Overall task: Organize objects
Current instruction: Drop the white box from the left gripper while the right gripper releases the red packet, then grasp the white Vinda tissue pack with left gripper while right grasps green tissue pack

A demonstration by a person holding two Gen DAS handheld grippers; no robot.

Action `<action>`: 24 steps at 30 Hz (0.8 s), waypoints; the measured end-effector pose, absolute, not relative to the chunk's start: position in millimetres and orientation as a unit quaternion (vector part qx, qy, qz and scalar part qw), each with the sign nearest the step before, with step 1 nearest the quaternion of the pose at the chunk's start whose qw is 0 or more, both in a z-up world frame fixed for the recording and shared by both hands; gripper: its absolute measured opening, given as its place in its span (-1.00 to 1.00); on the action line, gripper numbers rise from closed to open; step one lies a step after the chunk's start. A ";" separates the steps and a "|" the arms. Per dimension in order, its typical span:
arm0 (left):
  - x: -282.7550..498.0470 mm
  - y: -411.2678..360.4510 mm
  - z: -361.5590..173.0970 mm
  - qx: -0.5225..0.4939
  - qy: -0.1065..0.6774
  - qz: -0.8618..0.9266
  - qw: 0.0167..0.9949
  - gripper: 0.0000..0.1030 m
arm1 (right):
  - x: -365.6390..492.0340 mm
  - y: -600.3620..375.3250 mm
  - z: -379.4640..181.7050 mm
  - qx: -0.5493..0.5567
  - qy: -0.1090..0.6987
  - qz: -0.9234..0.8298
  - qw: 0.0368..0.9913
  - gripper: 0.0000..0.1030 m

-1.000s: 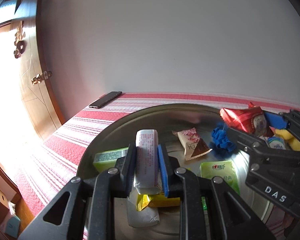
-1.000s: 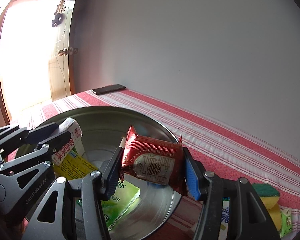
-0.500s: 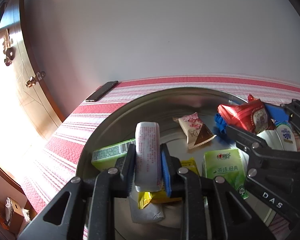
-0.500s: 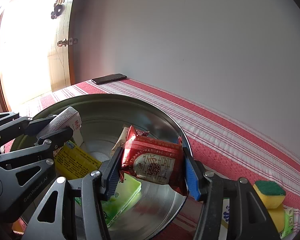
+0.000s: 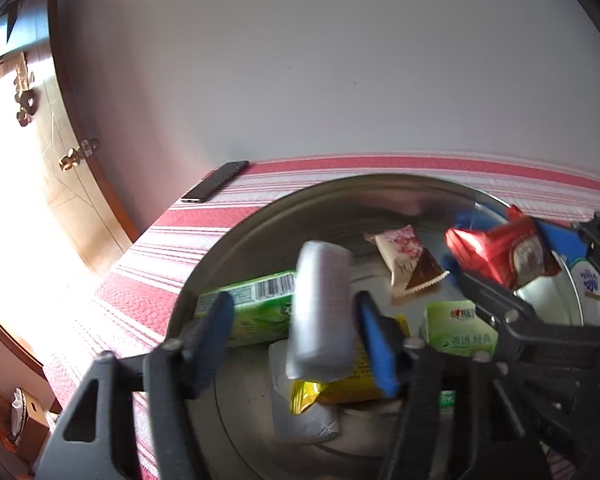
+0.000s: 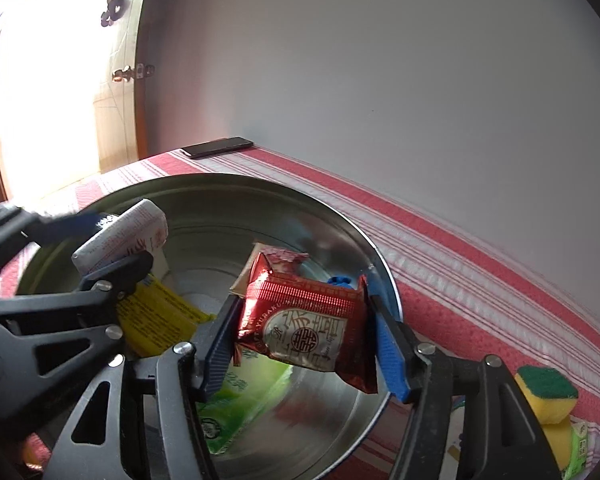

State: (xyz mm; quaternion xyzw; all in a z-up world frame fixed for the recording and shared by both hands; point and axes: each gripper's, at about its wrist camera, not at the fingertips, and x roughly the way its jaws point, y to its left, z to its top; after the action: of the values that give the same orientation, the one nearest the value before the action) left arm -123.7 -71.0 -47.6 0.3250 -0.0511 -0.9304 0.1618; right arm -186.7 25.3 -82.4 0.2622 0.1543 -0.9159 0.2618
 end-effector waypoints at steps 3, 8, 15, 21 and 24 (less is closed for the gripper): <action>-125.1 -74.1 -46.3 0.324 -0.045 -0.931 0.164 0.57 | -184.5 32.1 -80.7 0.257 0.141 -0.921 0.256 0.32; -119.2 -74.2 -41.5 0.308 -0.034 -0.934 0.178 0.98 | -176.7 44.4 -75.4 0.242 0.132 -0.929 0.248 0.42; -114.1 -70.6 -40.6 0.299 -0.029 -0.935 0.187 0.99 | -165.7 66.2 -66.7 0.227 0.109 -0.933 0.256 0.47; -107.6 -64.5 -33.0 0.279 -0.019 -0.940 0.195 0.99 | -152.5 94.4 -51.3 0.194 0.070 -0.945 0.253 0.47; -99.8 -54.2 -24.1 0.259 -0.016 -0.948 0.182 0.99 | -144.2 107.5 -46.8 0.180 0.071 -0.952 0.239 0.47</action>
State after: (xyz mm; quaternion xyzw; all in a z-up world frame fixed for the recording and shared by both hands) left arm -99.8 -54.2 -24.1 0.2589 -0.0156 -0.9485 0.1821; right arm -144.2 107.5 -46.8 0.1795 0.0705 -0.9517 0.2387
